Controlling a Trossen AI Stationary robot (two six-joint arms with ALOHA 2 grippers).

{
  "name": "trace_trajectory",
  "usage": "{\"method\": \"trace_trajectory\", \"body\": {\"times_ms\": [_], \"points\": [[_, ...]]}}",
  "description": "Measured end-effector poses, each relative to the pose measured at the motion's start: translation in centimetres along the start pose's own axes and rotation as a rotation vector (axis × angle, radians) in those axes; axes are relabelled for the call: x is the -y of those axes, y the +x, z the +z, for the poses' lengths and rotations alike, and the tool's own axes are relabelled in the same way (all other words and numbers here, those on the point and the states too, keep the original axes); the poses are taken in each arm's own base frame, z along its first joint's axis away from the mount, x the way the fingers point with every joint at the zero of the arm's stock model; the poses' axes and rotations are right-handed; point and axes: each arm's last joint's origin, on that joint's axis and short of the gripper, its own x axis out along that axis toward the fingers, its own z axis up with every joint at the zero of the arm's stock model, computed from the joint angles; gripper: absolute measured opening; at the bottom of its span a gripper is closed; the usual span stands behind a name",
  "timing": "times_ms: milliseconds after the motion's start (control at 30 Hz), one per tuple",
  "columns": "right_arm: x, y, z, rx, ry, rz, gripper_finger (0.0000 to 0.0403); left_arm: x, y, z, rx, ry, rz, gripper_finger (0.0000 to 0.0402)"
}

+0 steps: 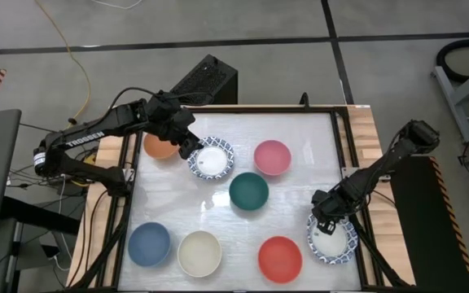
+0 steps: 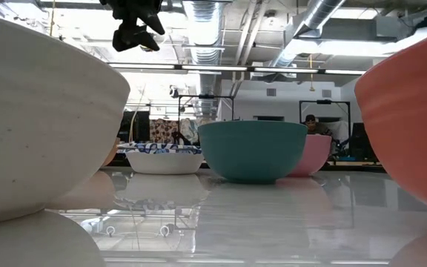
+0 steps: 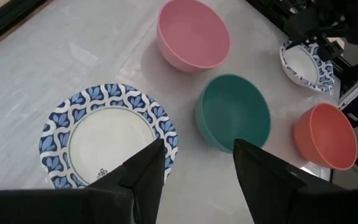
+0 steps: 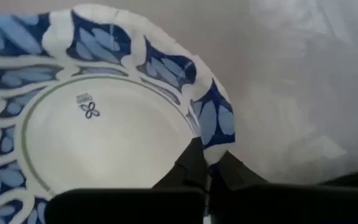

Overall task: Nest bowls inside each other
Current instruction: Stack the bottom white patterned bowl on top of the other white patterned bowl

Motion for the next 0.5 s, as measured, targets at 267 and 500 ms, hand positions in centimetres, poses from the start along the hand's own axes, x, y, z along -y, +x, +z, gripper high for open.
{"method": "trace_trajectory", "body": {"times_ms": [267,500], "points": [[-0.5,-2.1,0.6,0.051,0.24,0.047,0.0006,0.0,0.0,0.0,0.007,-0.079,0.012,0.0179],[0.1,-6.5,1.7,0.275,0.492,0.119,0.0006,0.0,0.0,0.2,0.024,-0.118,0.022,0.0179]]}}
